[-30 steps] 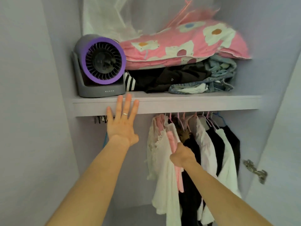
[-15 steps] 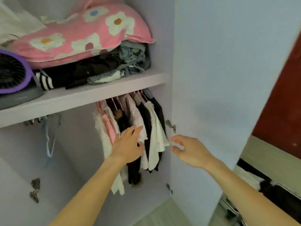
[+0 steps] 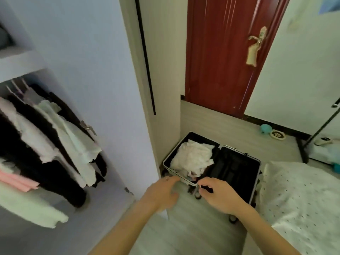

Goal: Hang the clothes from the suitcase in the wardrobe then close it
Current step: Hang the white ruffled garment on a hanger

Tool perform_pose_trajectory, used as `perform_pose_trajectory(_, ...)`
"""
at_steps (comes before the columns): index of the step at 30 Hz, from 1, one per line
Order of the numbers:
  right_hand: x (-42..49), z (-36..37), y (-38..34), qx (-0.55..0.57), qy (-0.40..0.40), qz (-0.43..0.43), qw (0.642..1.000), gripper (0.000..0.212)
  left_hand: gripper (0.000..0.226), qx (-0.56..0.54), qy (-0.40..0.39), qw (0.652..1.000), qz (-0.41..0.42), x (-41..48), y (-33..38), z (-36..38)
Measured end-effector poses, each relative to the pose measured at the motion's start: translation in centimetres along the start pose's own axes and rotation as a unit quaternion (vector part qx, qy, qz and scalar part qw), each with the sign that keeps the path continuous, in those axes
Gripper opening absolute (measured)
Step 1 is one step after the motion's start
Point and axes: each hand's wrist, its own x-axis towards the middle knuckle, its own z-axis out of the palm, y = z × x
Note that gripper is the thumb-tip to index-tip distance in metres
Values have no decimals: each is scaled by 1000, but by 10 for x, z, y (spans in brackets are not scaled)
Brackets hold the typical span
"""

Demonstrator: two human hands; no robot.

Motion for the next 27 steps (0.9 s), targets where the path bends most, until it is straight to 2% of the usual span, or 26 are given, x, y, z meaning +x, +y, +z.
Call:
perform_pose_trajectory(5,22,-29,49,2,16,57,998,37,58,10,-56,998,24,75,34,12)
perform_pose_trajectory(15,129,-105,140,-23,45,128,990,43,45,49,-106,993,29,269,69,6)
perform_pose_trajectory(22,215,-116,215,-31,82,188,978,52,50,45,-141,989,-26,371,69,22)
perform_pose_trajectory(27,311,-89,291,-23,18,190,981,57,53,37,-165,979,-111,463,37,65)
